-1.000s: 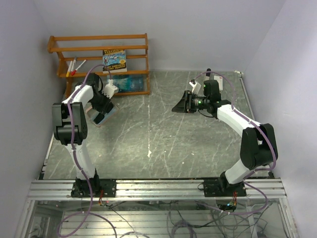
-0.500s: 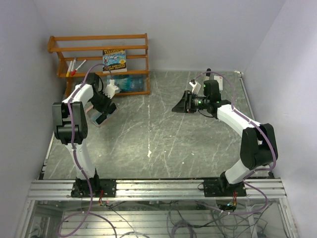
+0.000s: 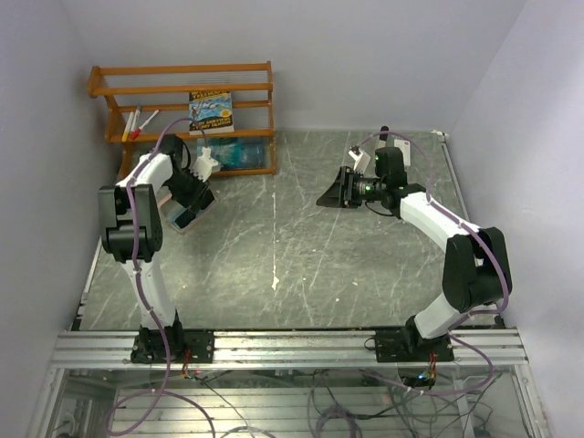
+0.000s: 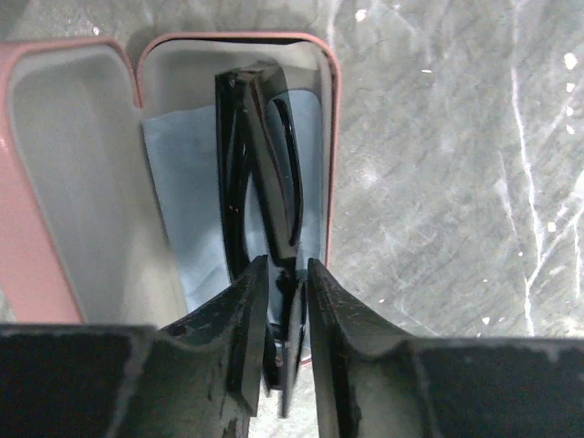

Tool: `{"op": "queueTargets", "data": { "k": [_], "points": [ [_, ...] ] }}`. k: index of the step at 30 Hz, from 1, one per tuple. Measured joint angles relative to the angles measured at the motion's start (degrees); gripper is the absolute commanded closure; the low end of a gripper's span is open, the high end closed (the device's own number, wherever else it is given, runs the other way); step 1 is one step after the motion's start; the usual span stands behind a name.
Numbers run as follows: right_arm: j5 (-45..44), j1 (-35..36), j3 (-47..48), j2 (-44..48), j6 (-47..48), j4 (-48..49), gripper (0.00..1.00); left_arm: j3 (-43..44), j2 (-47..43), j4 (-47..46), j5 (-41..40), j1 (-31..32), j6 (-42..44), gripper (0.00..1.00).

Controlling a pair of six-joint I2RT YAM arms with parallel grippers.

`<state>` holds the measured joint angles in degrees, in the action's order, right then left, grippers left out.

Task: Organize the sunglasses
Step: Place the sunglasses in the sunglasses case.

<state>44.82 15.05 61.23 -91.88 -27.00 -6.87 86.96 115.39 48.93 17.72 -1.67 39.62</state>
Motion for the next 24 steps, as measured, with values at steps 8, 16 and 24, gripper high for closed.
{"op": "queueTargets", "data": {
  "k": [8, 16, 24],
  "points": [
    [0.44, 0.02, 0.0, -0.07, -0.02, 0.15, 0.54, -1.75, 0.22, -2.36, -1.66, 0.0, -1.27, 0.5],
    [0.68, 0.02, 0.0, -0.33, -0.02, 0.13, 0.53, -1.95, 0.2, -2.62, -2.19, 0.0, -1.81, 0.47],
    [0.85, 0.04, 0.0, -0.85, -0.13, 0.17, 0.53, -2.54, -1.68, -4.37, -4.31, 0.0, -2.38, 0.29]
  ]
}}
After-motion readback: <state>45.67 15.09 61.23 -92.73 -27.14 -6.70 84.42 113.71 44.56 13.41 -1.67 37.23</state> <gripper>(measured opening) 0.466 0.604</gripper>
